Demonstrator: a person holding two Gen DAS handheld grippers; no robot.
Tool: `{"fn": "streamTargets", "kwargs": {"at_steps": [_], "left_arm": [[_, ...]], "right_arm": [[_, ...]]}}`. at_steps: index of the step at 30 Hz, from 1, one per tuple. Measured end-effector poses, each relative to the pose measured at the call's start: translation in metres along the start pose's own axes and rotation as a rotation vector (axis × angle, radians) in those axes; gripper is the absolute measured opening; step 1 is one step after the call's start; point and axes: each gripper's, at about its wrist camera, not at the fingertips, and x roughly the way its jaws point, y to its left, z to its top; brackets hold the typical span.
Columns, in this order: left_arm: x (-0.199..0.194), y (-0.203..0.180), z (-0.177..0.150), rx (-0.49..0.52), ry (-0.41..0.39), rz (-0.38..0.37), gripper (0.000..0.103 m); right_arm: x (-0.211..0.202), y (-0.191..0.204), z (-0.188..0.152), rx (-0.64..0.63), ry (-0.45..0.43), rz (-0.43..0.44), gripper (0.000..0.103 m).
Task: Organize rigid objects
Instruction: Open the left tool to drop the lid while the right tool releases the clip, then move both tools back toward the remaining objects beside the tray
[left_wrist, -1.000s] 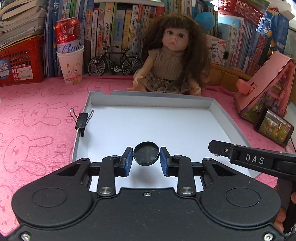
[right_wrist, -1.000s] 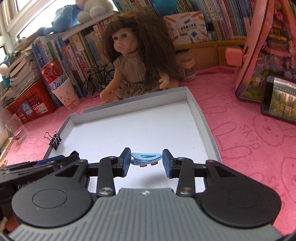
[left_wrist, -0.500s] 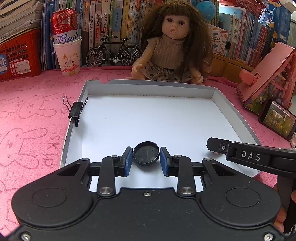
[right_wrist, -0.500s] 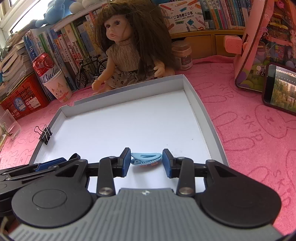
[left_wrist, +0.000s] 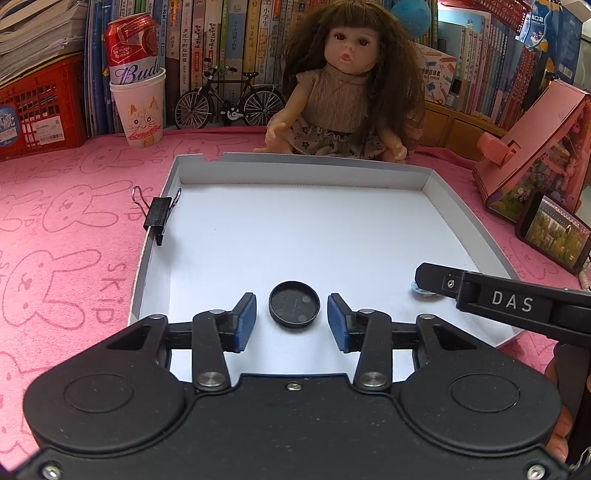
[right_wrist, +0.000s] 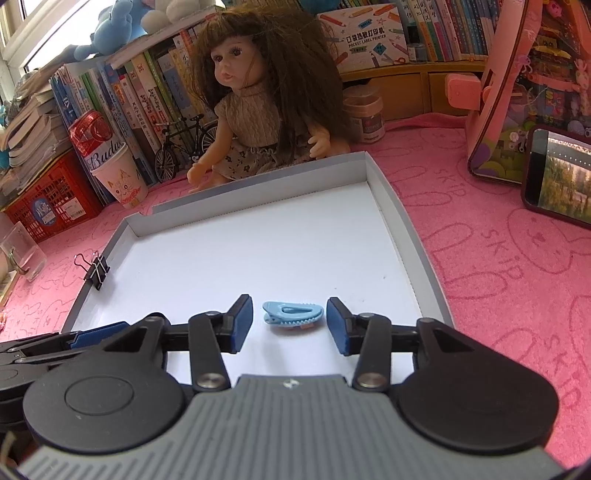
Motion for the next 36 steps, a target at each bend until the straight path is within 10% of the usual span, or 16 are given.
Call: {"fn": "streamTargets", "kwargs": {"at_steps": [12,36], "left_arm": [[-0.042,0.006,-0.009,-0.018,-0.082,-0.022,0.074],[-0.117,0.005,-0.068,-0.004,-0.182,-0.079,0.080]], "right_arm": [[-0.038,0.000,-0.005,-0.019,-0.093,0.010,0.088],[-0.107,0.014,-0.051,-0.151,-0.234,0.031,0.103]]}}
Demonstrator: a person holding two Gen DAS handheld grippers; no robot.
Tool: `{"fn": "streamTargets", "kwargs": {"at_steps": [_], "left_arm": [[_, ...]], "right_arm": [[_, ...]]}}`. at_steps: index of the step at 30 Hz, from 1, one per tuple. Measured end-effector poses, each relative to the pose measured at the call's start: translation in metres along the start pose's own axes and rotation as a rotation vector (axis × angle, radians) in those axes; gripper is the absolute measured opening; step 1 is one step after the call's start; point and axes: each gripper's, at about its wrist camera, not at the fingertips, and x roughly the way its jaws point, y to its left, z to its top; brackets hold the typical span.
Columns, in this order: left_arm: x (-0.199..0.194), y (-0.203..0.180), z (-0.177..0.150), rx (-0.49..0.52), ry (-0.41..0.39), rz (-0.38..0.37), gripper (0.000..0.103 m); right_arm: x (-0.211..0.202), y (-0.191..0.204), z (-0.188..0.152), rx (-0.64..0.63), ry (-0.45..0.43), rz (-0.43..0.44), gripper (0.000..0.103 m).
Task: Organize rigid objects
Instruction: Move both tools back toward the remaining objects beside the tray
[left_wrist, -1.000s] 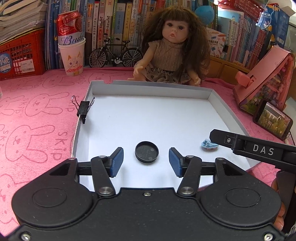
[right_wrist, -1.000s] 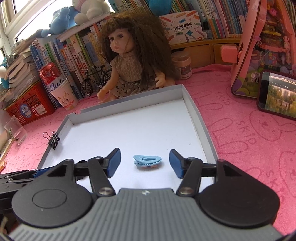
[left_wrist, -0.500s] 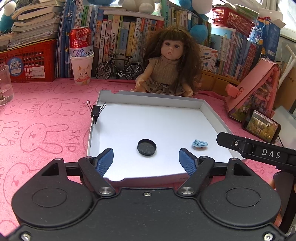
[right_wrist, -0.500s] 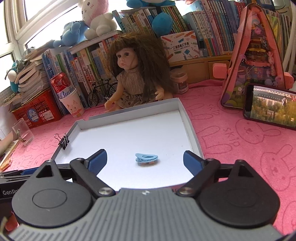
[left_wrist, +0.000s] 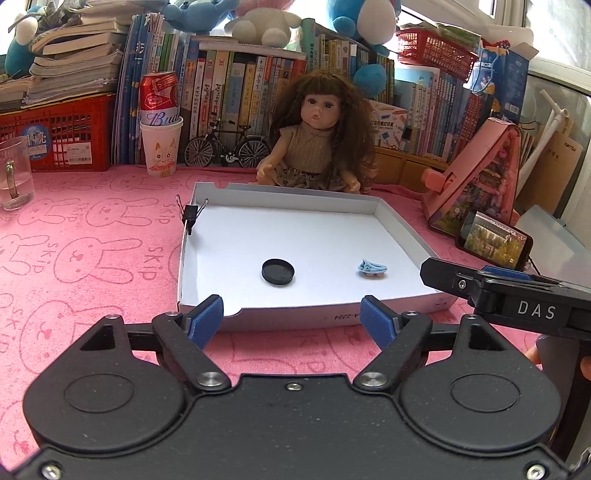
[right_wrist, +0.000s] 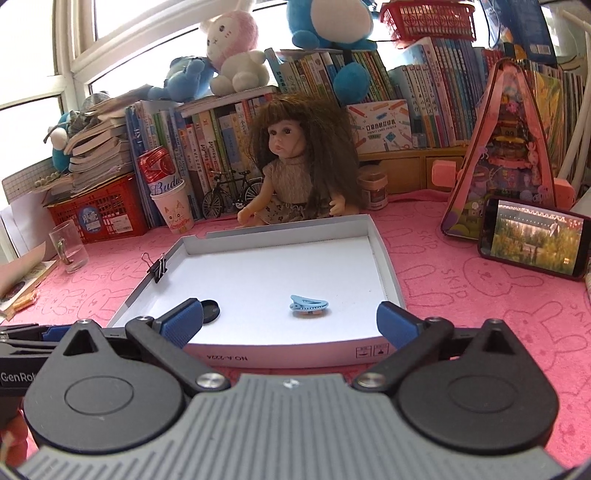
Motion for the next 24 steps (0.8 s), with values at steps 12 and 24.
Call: {"fn": "streamTargets", "kwargs": {"at_steps": [12,24], "left_arm": [[-0.019,0.006,-0.025,-0.005,-0.004,0.000,0.081],[-0.030,0.013,-0.053,0.012,-0.013,0.012,0.081]], "right_arm": [[-0.022,0.006,-0.022,-0.029,-0.021,-0.011,0.103],[-0.034,0.015,-0.051,-0.061,-0.023,-0.020,0.103]]}}
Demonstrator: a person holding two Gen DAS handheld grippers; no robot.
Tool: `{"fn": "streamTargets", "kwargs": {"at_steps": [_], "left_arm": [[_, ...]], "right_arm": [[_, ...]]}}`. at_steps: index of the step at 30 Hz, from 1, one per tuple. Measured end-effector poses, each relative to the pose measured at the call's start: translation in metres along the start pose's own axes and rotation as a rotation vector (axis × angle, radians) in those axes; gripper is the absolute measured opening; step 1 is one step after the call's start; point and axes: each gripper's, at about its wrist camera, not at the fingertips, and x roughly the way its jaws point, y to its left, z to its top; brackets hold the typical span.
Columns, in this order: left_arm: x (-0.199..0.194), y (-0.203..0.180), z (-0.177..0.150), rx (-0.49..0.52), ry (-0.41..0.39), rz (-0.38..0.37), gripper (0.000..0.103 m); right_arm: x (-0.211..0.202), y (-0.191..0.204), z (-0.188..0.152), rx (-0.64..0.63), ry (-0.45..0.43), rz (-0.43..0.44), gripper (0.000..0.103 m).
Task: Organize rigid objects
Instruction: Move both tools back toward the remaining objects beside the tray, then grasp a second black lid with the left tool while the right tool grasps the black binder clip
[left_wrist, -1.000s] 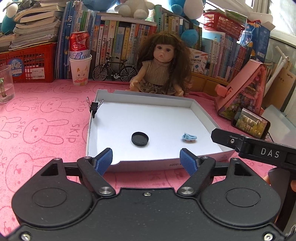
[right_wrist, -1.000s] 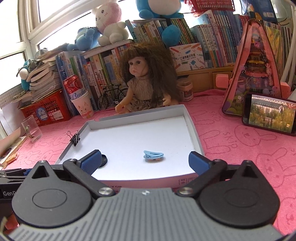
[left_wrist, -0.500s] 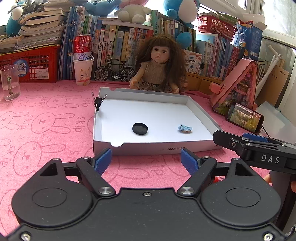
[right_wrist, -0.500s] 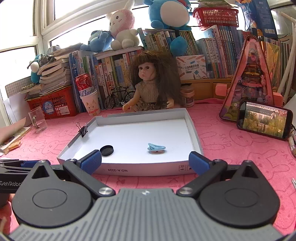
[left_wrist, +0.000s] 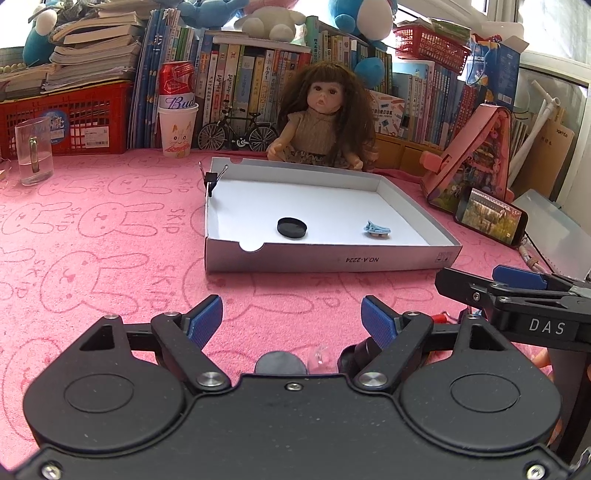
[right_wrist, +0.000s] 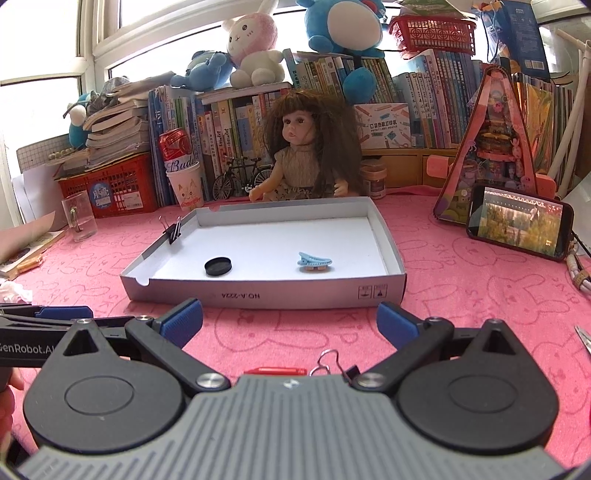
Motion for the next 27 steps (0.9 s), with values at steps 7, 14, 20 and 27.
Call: {"fn": "streamTargets", "kwargs": {"at_steps": [7,14,20,27], "left_arm": [[-0.010,0.000,-0.019,0.029,-0.038,0.002,0.082],[-0.018,-0.003,-0.034,0.075,-0.050,-0.004,0.083],[-0.022,0.003,-0.041,0.045,-0.045,-0.020,0.077],[-0.025,0.010,-0.045,0.022,-0.042,-0.013,0.068]], "right_arm": [[-0.009,0.001,-0.015,-0.006,-0.021,0.005,0.103],[-0.014,0.000,-0.028,-0.010,-0.010,-0.009,0.103],[-0.018,0.001,-0.037,-0.021,-0.014,-0.011,0.103],[-0.020,0.002,-0.043,-0.027,-0.012,-0.013,0.103]]}}
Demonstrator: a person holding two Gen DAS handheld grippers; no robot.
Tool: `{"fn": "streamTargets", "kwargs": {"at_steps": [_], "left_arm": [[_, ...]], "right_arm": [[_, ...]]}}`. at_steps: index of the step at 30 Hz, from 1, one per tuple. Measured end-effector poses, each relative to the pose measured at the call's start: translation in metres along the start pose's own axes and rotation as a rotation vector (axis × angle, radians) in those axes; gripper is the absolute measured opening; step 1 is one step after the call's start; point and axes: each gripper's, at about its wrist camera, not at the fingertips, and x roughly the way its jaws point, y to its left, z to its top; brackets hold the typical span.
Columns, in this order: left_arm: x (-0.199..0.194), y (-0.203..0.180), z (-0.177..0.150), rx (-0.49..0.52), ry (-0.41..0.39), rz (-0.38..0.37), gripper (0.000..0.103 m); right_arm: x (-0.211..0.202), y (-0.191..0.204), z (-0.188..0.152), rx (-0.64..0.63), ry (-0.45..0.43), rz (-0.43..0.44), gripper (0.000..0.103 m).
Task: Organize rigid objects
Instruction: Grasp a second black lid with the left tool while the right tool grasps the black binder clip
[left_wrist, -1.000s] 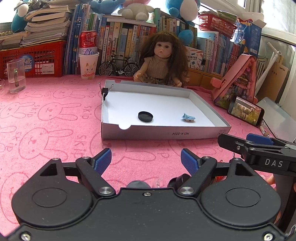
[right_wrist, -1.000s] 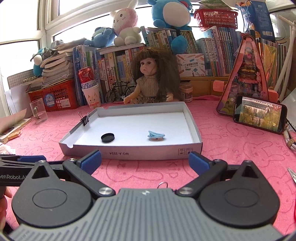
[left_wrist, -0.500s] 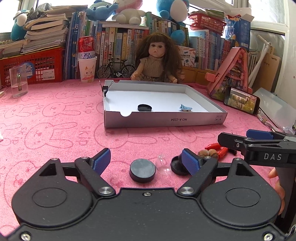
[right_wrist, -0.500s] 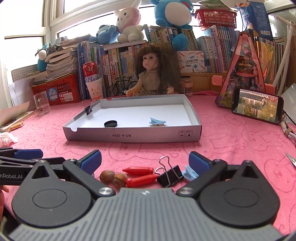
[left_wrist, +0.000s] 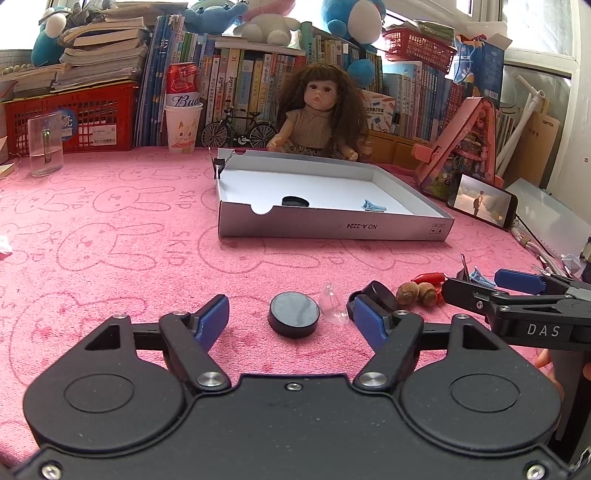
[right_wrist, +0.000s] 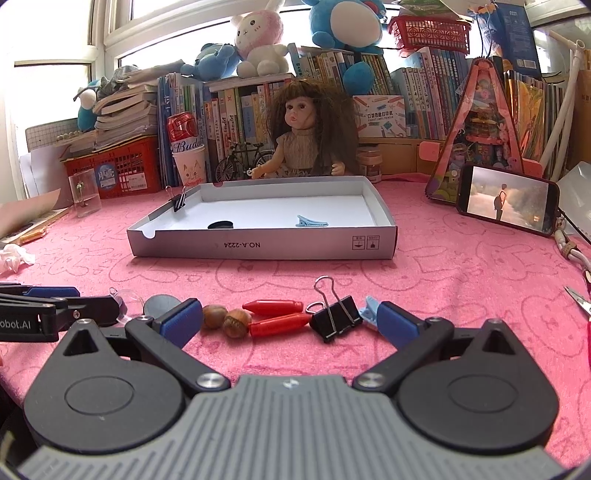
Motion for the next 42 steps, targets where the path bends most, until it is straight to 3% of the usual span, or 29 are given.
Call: {"fn": "streamTargets", "kwargs": {"at_steps": [12,19,25,28,42], "left_arm": [[0.000,0.003,-0.004,-0.013,0.009,0.000,0.046],[0.000,0.005,-0.003,-0.013,0.007,0.002,0.043],[0.002,0.008,-0.002,-0.013,0.006,0.022,0.042],[0.002,0.008,-0.002,-0.009,0.006,0.025,0.042],[0.005,0.005,-0.002,0.000,0.004,0.030,0.042]], "right_arm": [[-0.008,0.005,-0.007,-0.011,-0.018,0.036,0.101],[-0.006,0.007,-0.005,-0.054,-0.013,0.011,0.084],[0.005,-0.009,-0.006,-0.084,0.063,0.000,0.057],[0.008,-0.017,-0.005,-0.095,0.071,0.001,0.062],[0.031,-0.030,0.011,-0.115,0.108,0.022,0.069]]}}
